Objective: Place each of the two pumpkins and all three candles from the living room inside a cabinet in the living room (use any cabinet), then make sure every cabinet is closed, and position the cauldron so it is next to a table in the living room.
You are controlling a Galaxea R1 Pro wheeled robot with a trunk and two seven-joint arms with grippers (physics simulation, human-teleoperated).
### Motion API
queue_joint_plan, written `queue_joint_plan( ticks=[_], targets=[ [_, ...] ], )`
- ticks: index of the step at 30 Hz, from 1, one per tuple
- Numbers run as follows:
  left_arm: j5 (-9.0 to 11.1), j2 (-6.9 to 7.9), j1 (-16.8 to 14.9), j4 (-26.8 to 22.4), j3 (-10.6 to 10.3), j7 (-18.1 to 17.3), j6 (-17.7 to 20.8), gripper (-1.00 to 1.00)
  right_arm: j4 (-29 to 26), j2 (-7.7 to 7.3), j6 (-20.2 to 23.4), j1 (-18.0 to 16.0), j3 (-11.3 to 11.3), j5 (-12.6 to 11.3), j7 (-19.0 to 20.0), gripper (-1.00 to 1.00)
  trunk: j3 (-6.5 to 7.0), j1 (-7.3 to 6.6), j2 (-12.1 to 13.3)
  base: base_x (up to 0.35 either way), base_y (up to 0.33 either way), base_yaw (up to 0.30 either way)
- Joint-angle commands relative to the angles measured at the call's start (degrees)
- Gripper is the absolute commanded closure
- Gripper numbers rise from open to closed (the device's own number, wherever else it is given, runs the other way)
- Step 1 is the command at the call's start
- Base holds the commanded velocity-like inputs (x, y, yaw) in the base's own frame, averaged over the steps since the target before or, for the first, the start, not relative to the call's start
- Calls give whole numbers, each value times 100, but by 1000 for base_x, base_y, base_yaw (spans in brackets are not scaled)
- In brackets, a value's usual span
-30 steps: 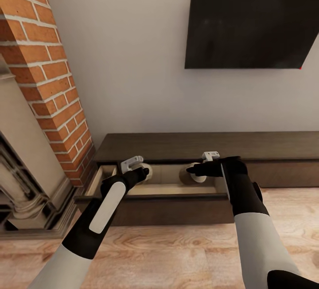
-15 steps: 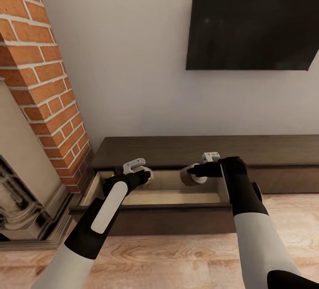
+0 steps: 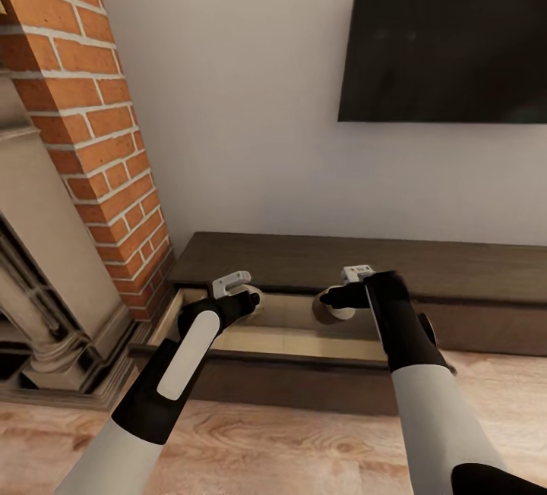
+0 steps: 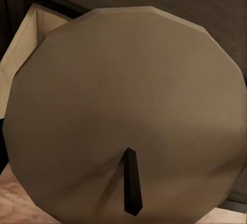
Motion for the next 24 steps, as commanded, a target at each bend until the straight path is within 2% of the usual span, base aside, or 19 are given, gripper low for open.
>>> queue_joint_plan(
  ticks=[1, 5, 11, 17, 21, 24],
  targets=[
    [-13, -1, 0, -1, 0, -3, 9, 100, 64, 5, 0, -1, 8, -13, -5, 100, 0, 0, 0, 9, -102, 98],
    [-13, -2, 0, 3, -18, -3, 9, 100, 281, 9, 7, -7, 9, -65, -2, 100, 0, 0, 0, 36, -28, 27],
    [-61, 7, 0, 190, -46, 5, 5, 100, 454, 5, 35, -8, -24, -73, -9, 100, 0, 0, 0, 277, -1, 1],
    [-47, 0, 0, 224, -67, 6, 17, 100, 493, 6, 36, -8, -143, -81, -1, 100, 0, 0, 0, 30, 0, 0],
    [-42, 9, 0, 292, -197, 6, 25, 100, 802, -1, 36, -8, -217, -82, -2, 100, 0, 0, 0, 2, 0, 0],
    [-40, 6, -2, 603, -317, 6, 117, 100, 1067, 0, 36, -8, -269, -86, -1, 100, 0, 0, 0, 0, 0, 0]
  ],
)
